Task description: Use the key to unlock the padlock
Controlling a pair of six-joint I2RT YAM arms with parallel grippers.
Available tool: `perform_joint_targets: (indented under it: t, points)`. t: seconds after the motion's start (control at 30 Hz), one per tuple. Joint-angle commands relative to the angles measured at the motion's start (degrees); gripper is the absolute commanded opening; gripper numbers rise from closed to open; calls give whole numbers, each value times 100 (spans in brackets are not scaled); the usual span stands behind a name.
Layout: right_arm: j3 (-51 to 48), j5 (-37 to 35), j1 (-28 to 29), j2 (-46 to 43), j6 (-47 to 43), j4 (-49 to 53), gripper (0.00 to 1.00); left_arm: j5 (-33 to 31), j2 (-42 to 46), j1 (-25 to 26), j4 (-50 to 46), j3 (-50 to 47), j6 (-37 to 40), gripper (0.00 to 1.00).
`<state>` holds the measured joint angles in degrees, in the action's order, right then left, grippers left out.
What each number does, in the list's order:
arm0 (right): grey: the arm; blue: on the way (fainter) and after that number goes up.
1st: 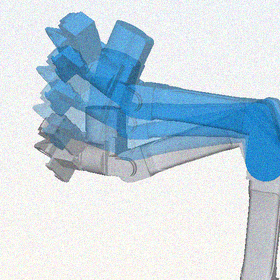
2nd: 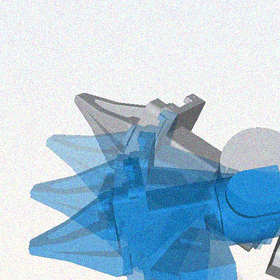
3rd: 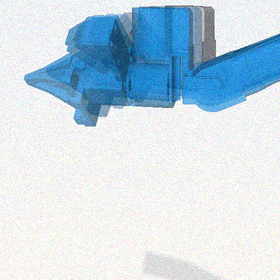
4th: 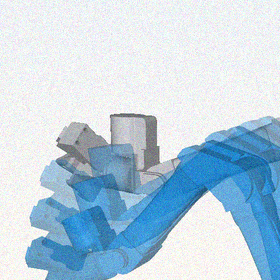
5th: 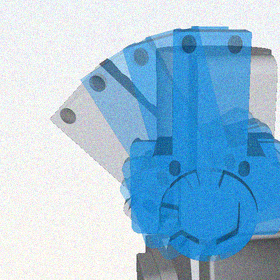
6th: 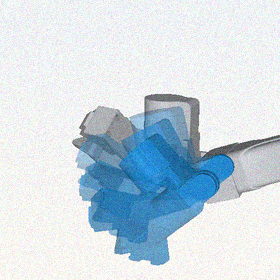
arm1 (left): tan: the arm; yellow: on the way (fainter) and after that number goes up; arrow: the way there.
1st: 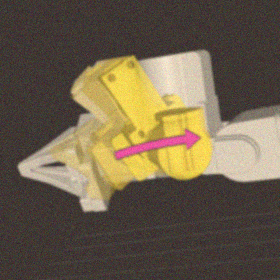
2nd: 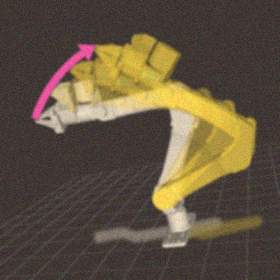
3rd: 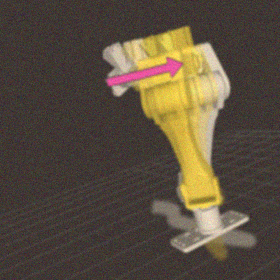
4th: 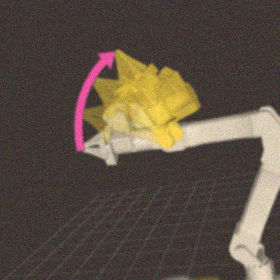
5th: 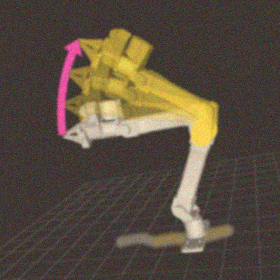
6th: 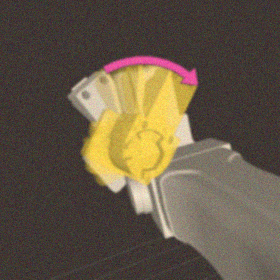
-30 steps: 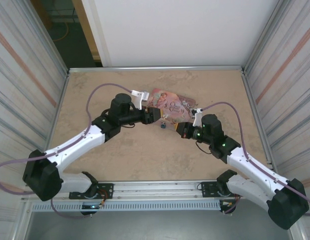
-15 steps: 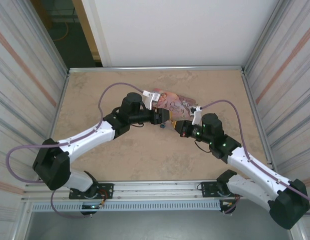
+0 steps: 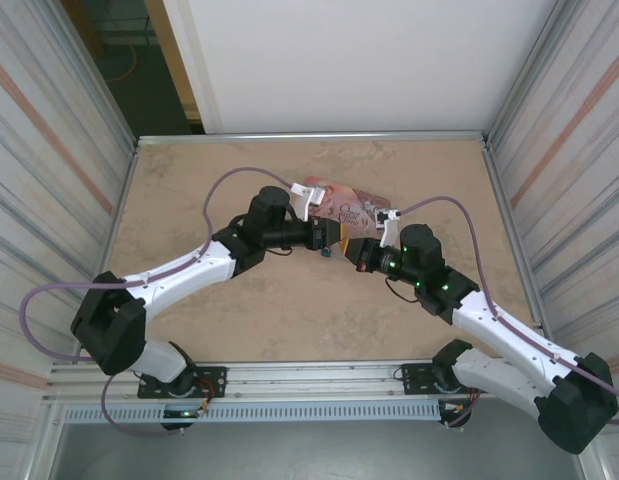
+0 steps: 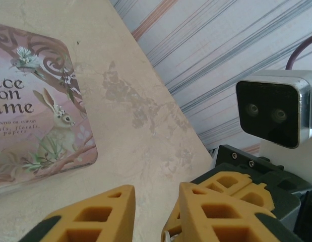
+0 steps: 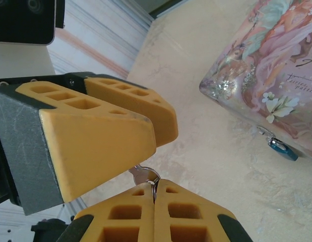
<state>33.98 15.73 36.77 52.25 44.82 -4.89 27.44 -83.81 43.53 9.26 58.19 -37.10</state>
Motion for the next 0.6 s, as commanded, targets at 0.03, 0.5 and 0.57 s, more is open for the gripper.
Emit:
perform_joint_targets:
  t: [0.03, 0.5, 0.57]
  points:
    - [181, -166, 44, -4, 71, -17, 0, 77, 9, 28, 104, 158, 54, 12]
    - [509, 810, -480, -299, -641, 897, 47, 78, 576, -338, -569, 162, 596, 0]
    - [511, 1212, -720, -334, -641, 878, 52, 319, 665, -523, -903, 260, 828, 0]
